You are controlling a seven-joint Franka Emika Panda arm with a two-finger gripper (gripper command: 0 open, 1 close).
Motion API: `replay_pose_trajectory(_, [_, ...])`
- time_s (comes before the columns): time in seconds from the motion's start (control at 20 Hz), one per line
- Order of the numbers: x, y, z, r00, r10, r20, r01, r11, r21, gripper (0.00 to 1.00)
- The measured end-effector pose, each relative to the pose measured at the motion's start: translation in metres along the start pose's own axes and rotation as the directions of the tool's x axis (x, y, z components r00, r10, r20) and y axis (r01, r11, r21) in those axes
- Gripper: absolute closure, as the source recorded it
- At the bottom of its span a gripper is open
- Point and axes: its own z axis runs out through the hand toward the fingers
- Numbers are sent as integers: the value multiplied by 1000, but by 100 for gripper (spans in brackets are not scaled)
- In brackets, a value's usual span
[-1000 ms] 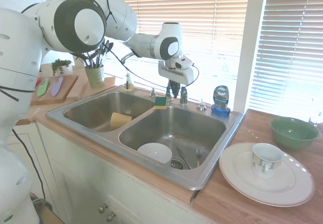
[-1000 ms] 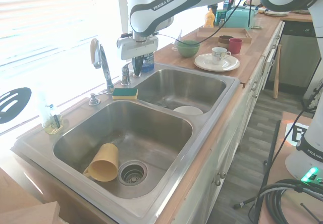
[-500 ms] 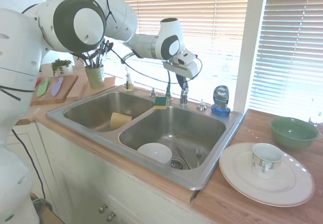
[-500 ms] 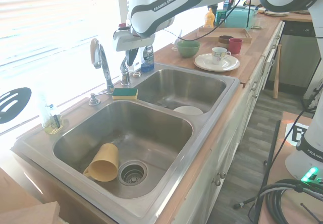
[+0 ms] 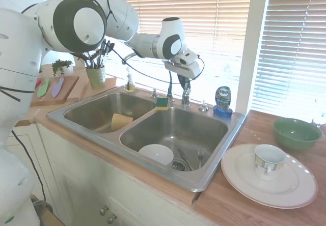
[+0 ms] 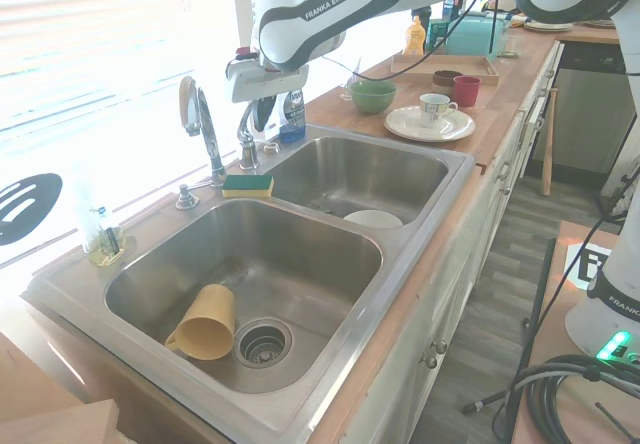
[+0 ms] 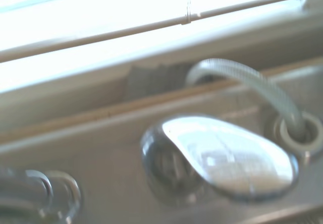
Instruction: Turn on the faucet
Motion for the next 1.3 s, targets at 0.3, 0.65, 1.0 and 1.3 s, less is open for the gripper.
replay_pose_trajectory(0.3, [-23,40,-4,991,-23,133,50,977,-206,100])
replay_pose_trajectory(0.65, [-74,111,-60,975,-27,221,88,959,-269,100])
replay_pose_trajectory(1.0, [-123,198,-81,968,-45,246,113,957,-269,0])
replay_pose_trajectory(1.3, [-172,272,-81,972,-55,229,114,961,-252,0])
